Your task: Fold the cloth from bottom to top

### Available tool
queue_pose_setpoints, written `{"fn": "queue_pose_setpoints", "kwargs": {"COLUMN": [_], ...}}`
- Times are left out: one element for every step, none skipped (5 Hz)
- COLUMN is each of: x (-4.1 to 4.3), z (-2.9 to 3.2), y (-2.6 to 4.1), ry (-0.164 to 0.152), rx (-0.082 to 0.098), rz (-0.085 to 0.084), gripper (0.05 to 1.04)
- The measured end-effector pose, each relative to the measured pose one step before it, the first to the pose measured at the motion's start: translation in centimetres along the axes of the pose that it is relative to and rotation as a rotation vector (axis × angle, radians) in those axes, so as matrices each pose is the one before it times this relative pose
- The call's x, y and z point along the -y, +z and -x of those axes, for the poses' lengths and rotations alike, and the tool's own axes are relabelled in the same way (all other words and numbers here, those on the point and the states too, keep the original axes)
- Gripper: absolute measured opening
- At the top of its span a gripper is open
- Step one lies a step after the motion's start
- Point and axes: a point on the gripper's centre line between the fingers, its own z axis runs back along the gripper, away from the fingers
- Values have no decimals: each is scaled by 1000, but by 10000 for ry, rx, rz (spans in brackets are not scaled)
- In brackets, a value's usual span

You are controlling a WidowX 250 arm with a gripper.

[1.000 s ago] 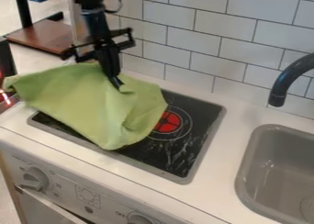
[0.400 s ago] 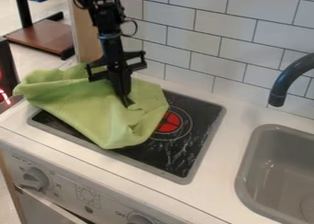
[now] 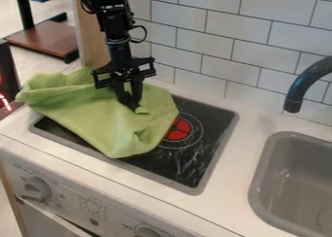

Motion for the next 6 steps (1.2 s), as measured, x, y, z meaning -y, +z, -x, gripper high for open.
{"fn": "queue_pose_setpoints", "kwargs": {"x": [-38,-277,339,442,100,-843], "z": [447,601,98,934,492,1178], "y": [-26,164,2790,1636,2854,702], "ry": [-104,-66,-155,-451,-584,-347], "rx": [-272,-375,435,-357,354,-114], "rz": [-15,-185,173,316,483,13], "gripper": [799,1009,1010,1000,1000,1000]}}
